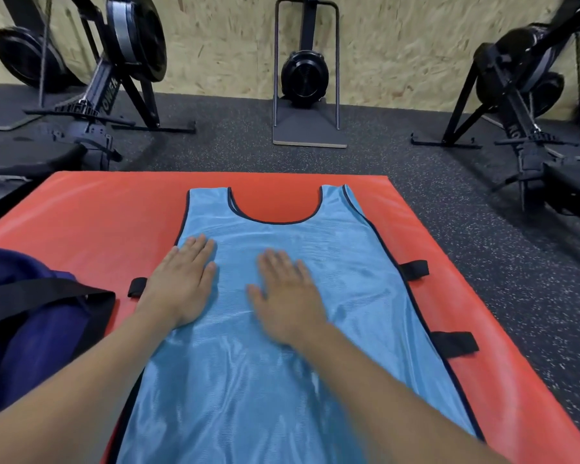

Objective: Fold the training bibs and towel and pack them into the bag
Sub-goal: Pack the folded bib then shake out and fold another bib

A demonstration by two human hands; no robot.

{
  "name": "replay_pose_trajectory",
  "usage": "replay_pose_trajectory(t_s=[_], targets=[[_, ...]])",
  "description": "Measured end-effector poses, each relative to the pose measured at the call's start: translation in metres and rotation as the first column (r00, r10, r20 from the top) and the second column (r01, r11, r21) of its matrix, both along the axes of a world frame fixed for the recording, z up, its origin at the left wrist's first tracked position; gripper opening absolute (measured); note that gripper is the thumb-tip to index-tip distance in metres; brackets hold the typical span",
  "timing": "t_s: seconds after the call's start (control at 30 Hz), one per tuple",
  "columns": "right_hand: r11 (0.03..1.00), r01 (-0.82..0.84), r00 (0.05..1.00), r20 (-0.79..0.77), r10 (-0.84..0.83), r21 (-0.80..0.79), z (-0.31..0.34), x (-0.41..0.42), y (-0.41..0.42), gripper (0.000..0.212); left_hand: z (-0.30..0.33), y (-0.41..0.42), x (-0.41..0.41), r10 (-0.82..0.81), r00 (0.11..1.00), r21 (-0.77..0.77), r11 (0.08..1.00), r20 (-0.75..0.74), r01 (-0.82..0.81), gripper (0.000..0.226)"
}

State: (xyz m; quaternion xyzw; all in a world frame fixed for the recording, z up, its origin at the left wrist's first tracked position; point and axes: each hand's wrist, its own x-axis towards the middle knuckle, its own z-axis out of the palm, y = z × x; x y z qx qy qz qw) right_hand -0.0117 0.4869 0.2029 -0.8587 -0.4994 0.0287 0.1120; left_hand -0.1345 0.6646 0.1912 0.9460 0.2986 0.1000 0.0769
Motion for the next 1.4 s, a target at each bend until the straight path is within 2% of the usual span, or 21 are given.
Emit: replay_pose_trajectory(t_s=[0.13, 0.23, 0.3, 0.37, 0.47, 0.53, 0.67, 0.8, 0.87, 0.97, 1.07, 1.17, 1.3, 1.4], targets=[[0.972, 0.234, 0.972, 0.025, -0.234, 0.004, -0.002, 0.092, -0.075, 0.064, 0.001, 0.0, 0.002, -0.002, 1.0, 0.009, 1.0, -0.021, 0.002, 0.056], [0.933, 0.359, 0.929, 0.085, -0.361, 0.032, 0.006, 0.118, -0.103, 0.06, -0.001, 0.002, 0.003, -0.01, 1.0, 0.024, 1.0, -0.001, 0.01, 0.056], [0.948, 0.295, 0.951, 0.058, -0.303, 0.118, 0.01, 0.087, -0.081, 0.061, 0.0, 0.003, 0.004, -0.019, 1.0, 0.024, 1.0, -0.012, 0.019, 0.06], [0.987, 0.124, 0.991, -0.065, -0.118, 0.104, 0.009, 0.026, -0.046, 0.069, 0.001, 0.002, 0.003, -0.023, 1.0, 0.019, 1.0, -0.02, 0.023, 0.07], [0.987, -0.148, 0.986, -0.069, 0.151, 0.058, 0.003, -0.059, -0.016, 0.069, 0.001, 0.002, 0.002, -0.02, 1.0, 0.022, 1.0, -0.002, 0.02, 0.072], [0.991, -0.129, 0.991, -0.018, 0.13, 0.039, -0.001, -0.056, -0.023, 0.068, -0.003, 0.005, 0.003, -0.023, 1.0, 0.037, 0.999, 0.006, 0.023, 0.069], [0.994, 0.107, 0.993, 0.041, -0.108, 0.025, -0.008, 0.026, -0.075, 0.071, -0.007, 0.015, 0.004, -0.05, 0.999, 0.05, 0.997, -0.008, 0.051, 0.062], [0.955, 0.297, 0.951, 0.092, -0.296, -0.007, -0.002, 0.096, -0.132, 0.07, -0.006, 0.011, 0.003, -0.058, 0.998, 0.083, 0.995, 0.004, 0.057, 0.052], [0.952, 0.305, 0.947, 0.116, -0.299, -0.035, 0.002, 0.092, -0.131, 0.075, 0.005, 0.004, 0.003, -0.032, 0.999, 0.143, 0.989, 0.014, 0.03, 0.049], [0.985, 0.171, 0.985, 0.022, -0.172, 0.034, 0.009, 0.036, -0.106, 0.076, 0.029, -0.03, 0.007, -0.057, 0.998, 0.222, 0.974, 0.012, 0.053, 0.045], [0.997, 0.013, 0.997, -0.074, -0.007, 0.077, 0.013, -0.031, -0.088, 0.084, 0.035, -0.096, -0.002, -0.139, 0.983, 0.057, 0.989, 0.116, 0.133, 0.063], [0.997, -0.037, 0.997, -0.062, 0.041, 0.064, 0.004, -0.06, -0.097, 0.082, 0.013, -0.146, -0.037, -0.191, 0.978, -0.062, 0.979, 0.087, 0.197, 0.079], [0.995, 0.095, 0.995, -0.011, -0.095, 0.032, 0.001, -0.032, -0.141, 0.064, -0.002, -0.142, -0.084, -0.136, 0.991, -0.01, 0.991, 0.02, 0.136, 0.08], [0.978, 0.206, 0.978, -0.018, -0.207, -0.016, 0.007, 0.008, -0.187, 0.063, 0.004, -0.128, -0.101, -0.109, 0.994, 0.022, 0.994, -0.026, 0.11, 0.1]])
